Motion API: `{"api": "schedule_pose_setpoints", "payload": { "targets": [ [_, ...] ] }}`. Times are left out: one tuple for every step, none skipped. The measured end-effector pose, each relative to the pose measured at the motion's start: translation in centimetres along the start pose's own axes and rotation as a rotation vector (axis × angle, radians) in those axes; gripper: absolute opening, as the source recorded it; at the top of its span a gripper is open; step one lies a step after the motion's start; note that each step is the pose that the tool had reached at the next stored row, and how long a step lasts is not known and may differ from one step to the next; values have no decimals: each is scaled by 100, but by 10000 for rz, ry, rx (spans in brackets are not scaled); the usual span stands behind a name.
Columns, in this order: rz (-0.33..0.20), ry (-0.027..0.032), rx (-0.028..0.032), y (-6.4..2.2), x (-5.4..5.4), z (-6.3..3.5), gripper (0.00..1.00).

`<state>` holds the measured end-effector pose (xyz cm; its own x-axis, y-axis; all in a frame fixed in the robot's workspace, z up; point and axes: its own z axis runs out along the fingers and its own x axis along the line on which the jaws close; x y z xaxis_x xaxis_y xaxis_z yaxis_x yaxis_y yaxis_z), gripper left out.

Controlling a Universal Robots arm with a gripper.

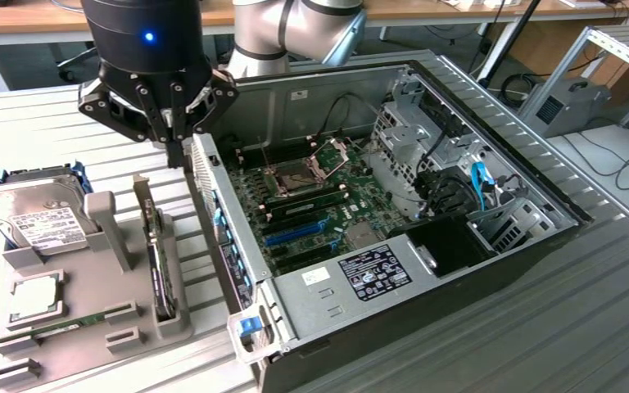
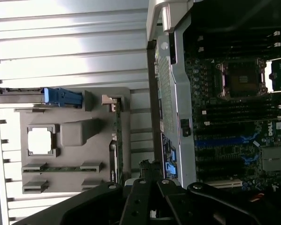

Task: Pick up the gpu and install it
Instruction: 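Reach for the gpu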

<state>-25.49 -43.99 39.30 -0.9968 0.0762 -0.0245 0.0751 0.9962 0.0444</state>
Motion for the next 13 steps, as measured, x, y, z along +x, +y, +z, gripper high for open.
{"api": "schedule_pose_setpoints", "payload": {
  "targets": [
    [0, 0, 0, -7, 0, 0, 11],
    [0, 0, 0, -14, -1, -1, 11],
    [0, 0, 0, -20, -1, -1, 11],
    [0, 0, 0, -27, -2, -1, 11],
    [0, 0, 0, -34, -2, -1, 11],
    [0, 1, 1, -40, -3, -2, 11],
    [0, 1, 1, -47, -3, -2, 11],
    [0, 0, 0, -54, -4, -2, 11],
    [0, 0, 0, -61, -4, -2, 11],
    [0, 1, 0, -67, -4, -2, 11],
    [0, 0, 0, -75, -4, -2, 11],
    [0, 0, 0, -83, -5, -2, 11],
    [0, -1, 0, -135, -5, -4, 11]
  ]
}}
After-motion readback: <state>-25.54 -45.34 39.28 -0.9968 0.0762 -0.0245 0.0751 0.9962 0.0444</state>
